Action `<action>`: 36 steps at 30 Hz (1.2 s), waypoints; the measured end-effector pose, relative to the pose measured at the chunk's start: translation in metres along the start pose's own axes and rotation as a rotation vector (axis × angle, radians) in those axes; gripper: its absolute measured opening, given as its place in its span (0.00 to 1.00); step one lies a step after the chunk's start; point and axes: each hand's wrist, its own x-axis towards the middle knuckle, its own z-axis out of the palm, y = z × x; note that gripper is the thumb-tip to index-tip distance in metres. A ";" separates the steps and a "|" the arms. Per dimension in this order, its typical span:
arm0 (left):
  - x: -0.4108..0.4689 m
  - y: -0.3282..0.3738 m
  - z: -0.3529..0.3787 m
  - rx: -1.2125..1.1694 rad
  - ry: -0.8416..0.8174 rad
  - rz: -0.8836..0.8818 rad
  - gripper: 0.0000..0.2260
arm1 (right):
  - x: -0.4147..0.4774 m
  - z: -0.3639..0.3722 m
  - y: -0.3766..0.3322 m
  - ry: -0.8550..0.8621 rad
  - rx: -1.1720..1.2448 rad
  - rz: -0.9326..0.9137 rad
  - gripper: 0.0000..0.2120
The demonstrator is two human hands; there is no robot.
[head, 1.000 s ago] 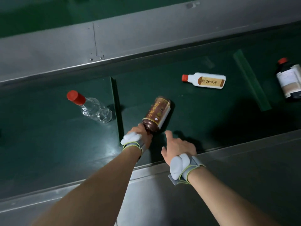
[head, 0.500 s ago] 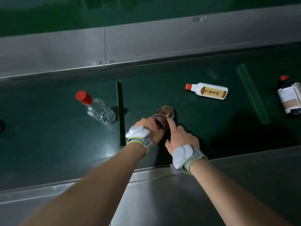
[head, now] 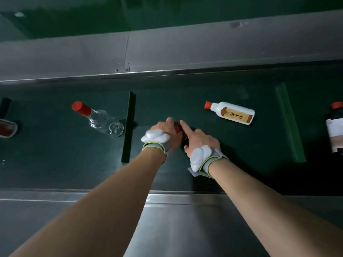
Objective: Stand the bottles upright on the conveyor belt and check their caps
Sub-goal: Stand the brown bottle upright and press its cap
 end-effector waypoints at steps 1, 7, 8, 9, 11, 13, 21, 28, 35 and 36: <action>0.002 0.001 -0.001 -0.001 -0.003 0.001 0.20 | 0.004 0.000 -0.001 -0.005 0.010 0.001 0.37; 0.015 -0.008 -0.008 0.047 0.036 0.096 0.18 | 0.024 0.010 -0.011 0.038 0.074 0.016 0.41; 0.018 -0.009 -0.010 0.048 0.051 0.109 0.18 | 0.028 0.011 -0.012 0.042 0.081 0.023 0.41; 0.021 -0.011 -0.011 0.047 0.065 0.118 0.17 | 0.031 0.012 -0.014 0.042 0.090 0.028 0.42; 0.026 -0.013 -0.013 0.057 0.086 0.140 0.17 | 0.038 0.012 -0.019 0.046 0.119 0.030 0.41; 0.032 -0.013 -0.016 0.073 0.105 0.163 0.16 | 0.045 0.008 -0.022 0.073 0.145 0.036 0.40; 0.066 -0.026 -0.020 -0.018 0.033 0.105 0.14 | 0.070 -0.003 -0.033 0.020 0.102 0.036 0.41; 0.072 -0.032 -0.012 -0.138 -0.011 0.099 0.13 | 0.071 -0.010 -0.036 -0.029 0.092 0.093 0.41; 0.070 -0.035 -0.009 -0.212 -0.020 0.073 0.17 | 0.072 -0.009 -0.039 -0.021 0.102 0.118 0.43; 0.070 -0.035 -0.008 -0.238 -0.008 0.065 0.18 | 0.071 -0.011 -0.039 -0.030 0.098 0.119 0.43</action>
